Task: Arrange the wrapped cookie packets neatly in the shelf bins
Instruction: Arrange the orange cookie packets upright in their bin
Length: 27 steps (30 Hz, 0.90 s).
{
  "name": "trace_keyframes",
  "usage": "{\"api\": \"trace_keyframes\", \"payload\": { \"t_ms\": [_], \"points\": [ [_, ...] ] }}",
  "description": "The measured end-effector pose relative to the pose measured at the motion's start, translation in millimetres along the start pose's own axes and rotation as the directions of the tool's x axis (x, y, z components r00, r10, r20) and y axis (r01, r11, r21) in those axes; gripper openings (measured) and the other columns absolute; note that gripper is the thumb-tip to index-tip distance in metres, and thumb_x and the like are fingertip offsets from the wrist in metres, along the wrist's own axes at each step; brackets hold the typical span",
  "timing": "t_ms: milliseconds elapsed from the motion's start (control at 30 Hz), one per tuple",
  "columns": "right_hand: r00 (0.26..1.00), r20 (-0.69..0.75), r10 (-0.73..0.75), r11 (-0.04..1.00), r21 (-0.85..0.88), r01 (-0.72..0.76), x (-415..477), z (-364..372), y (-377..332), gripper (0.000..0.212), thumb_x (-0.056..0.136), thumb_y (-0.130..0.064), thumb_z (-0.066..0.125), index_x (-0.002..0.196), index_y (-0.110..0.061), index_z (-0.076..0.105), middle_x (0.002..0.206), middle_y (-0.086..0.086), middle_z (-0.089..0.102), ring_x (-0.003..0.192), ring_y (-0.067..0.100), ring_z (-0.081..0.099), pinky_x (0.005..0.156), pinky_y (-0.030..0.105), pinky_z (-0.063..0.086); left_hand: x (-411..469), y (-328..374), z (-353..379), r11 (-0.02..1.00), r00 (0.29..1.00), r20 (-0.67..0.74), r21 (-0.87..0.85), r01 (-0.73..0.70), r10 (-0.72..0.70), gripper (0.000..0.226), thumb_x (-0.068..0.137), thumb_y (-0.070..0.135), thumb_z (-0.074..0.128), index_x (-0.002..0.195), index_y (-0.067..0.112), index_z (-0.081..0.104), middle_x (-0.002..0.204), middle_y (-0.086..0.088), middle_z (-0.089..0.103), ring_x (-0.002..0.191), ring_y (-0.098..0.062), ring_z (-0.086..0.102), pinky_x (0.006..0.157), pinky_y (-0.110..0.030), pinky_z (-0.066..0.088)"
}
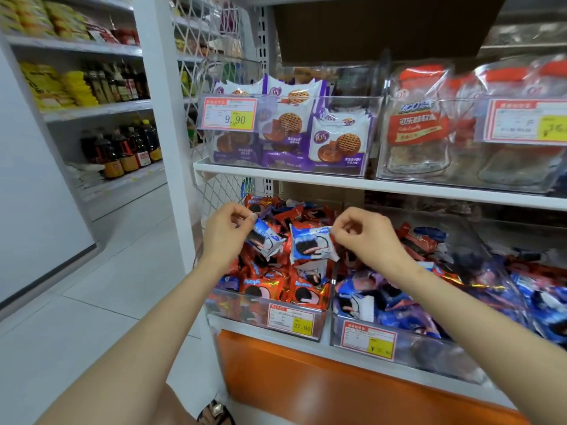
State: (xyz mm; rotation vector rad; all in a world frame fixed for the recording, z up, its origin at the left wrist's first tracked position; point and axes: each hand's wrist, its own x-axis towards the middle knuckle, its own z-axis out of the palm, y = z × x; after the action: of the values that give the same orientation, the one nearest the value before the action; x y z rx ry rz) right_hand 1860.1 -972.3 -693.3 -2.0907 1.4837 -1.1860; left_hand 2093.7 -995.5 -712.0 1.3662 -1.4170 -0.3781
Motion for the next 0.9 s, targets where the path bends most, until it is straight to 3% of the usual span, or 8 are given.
{"api": "trace_keyframes", "payload": {
  "t_ms": [100,200,333,467,567,667,767,900],
  "points": [
    [0.995,-0.045,0.094,0.974,0.213,-0.082,-12.1,-29.6,19.0,0.017,0.084,-0.004,0.063,0.07,-0.015,0.062,0.067,-0.002,0.058,0.062,0.006,0.046,0.06,0.015,0.038,-7.9,21.5,12.1,0.993,0.996,0.072,-0.117,-0.036,0.045,0.019,0.087,0.012,0.062,0.074,0.024,0.055,0.077,0.011,0.058,0.072,0.0,0.05,0.066,-0.013,0.042],
    [0.987,-0.099,0.125,0.951,0.296,-0.09,-26.6,-56.2,38.4,0.026,0.084,0.004,0.06,0.069,-0.016,0.062,0.067,0.003,0.06,0.066,0.012,0.05,0.06,0.019,0.04,-17.2,41.5,29.8,0.979,0.986,0.139,-0.196,-0.062,0.091,0.019,0.088,0.01,0.062,0.075,0.023,0.055,0.076,0.009,0.059,0.071,-0.003,0.051,0.064,-0.016,0.046],
    [0.976,-0.136,0.172,0.949,0.288,-0.127,-48.0,-90.5,58.1,0.029,0.085,0.006,0.06,0.067,-0.017,0.061,0.06,0.001,0.056,0.052,0.002,0.045,0.049,0.011,0.035,-35.1,66.9,60.8,0.959,0.965,0.21,-0.267,-0.096,0.155,0.021,0.086,0.008,0.064,0.072,0.022,0.057,0.068,0.006,0.059,0.058,0.002,0.051,0.059,-0.021,0.049],
    [0.955,-0.211,0.21,0.96,0.232,-0.159,-66.7,-126.5,75.6,0.03,0.083,0.008,0.06,0.066,-0.017,0.061,0.062,0.005,0.058,0.062,0.016,0.05,0.061,0.025,0.04,-57.9,94.8,106.0,0.954,0.941,0.291,-0.287,-0.089,0.175,0.019,0.084,0.011,0.067,0.071,0.02,0.057,0.056,0.007,0.054,0.047,0.002,0.048,0.063,-0.032,0.052],
    [0.923,-0.286,0.257,0.954,0.226,-0.195,-82.0,-161.1,89.1,0.031,0.083,0.008,0.06,0.065,-0.017,0.063,0.059,-0.002,0.062,0.061,0.01,0.055,0.06,0.019,0.046,-75.6,125.7,146.9,0.945,0.92,0.347,-0.321,-0.068,0.184,0.018,0.084,0.011,0.068,0.07,0.019,0.058,0.044,0.012,0.047,0.043,0.002,0.047,0.053,-0.022,0.049],
    [0.865,-0.402,0.302,0.947,0.228,-0.225,-101.2,-199.1,101.7,0.026,0.085,0.003,0.062,0.066,-0.016,0.062,0.052,-0.011,0.062,0.051,0.0,0.053,0.052,0.009,0.043,-90.8,162.5,192.3,0.933,0.902,0.386,-0.357,-0.049,0.195,0.013,0.085,0.013,0.067,0.074,0.015,0.06,0.057,0.009,0.054,0.053,-0.007,0.055,0.059,-0.027,0.054],
    [0.777,-0.534,0.333,0.942,0.16,-0.294,-121.0,-231.7,120.6,0.025,0.086,0.001,0.061,0.068,-0.016,0.06,0.049,-0.017,0.061,0.045,-0.003,0.052,0.049,0.008,0.042,-101.0,195.4,238.0,0.92,0.88,0.45,-0.389,0.038,0.154,0.006,0.084,0.012,0.068,0.08,0.009,0.064,0.082,-0.013,0.069,0.064,-0.021,0.062,0.067,-0.033,0.055],
    [0.75,-0.532,0.394,0.854,-0.09,-0.513,-136.8,-247.4,141.0,0.01,0.085,-0.008,0.066,0.095,-0.008,0.068,0.086,0.004,0.069,0.077,0.013,0.058,0.067,0.022,0.039,-111.9,209.3,270.9,0.959,0.815,0.558,-0.284,0.011,0.156,0.021,0.084,0.019,0.069,0.099,0.004,0.066,0.1,-0.013,0.07,0.093,-0.023,0.065,0.081,-0.027,0.047]
  ]
}}
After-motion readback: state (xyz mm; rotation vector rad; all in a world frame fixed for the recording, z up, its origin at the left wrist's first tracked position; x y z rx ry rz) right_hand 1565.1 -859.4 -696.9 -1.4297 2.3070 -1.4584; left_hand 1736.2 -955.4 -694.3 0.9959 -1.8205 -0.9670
